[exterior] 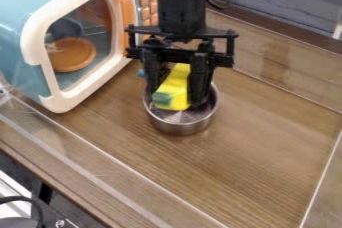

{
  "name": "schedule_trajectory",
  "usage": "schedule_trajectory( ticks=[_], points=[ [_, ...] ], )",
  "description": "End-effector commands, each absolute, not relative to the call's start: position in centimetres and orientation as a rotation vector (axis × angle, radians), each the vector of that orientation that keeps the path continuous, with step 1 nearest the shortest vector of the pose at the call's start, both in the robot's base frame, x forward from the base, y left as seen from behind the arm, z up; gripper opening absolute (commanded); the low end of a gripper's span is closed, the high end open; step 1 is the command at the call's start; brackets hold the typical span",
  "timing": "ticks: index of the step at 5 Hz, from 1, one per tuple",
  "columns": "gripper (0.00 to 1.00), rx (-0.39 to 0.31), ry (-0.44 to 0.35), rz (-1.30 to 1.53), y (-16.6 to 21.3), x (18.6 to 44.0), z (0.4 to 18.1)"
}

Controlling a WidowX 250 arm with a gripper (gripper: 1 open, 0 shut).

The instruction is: Put the banana in the silver pot

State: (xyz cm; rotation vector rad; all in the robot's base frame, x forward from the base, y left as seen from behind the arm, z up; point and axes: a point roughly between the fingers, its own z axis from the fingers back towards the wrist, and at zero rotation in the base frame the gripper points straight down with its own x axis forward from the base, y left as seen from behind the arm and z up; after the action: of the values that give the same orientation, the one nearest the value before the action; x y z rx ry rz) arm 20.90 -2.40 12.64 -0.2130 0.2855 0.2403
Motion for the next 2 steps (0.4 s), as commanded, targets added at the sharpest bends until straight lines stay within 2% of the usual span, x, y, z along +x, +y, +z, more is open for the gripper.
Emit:
schedule_trajectory(
  ticks=[1,2],
  points=[
    [0.00,-0.225,0.224,0.232,-2.07,21.13,13.90],
    [0.00,-0.223,0.227,0.227,-2.06,21.07,13.94]
  ],
)
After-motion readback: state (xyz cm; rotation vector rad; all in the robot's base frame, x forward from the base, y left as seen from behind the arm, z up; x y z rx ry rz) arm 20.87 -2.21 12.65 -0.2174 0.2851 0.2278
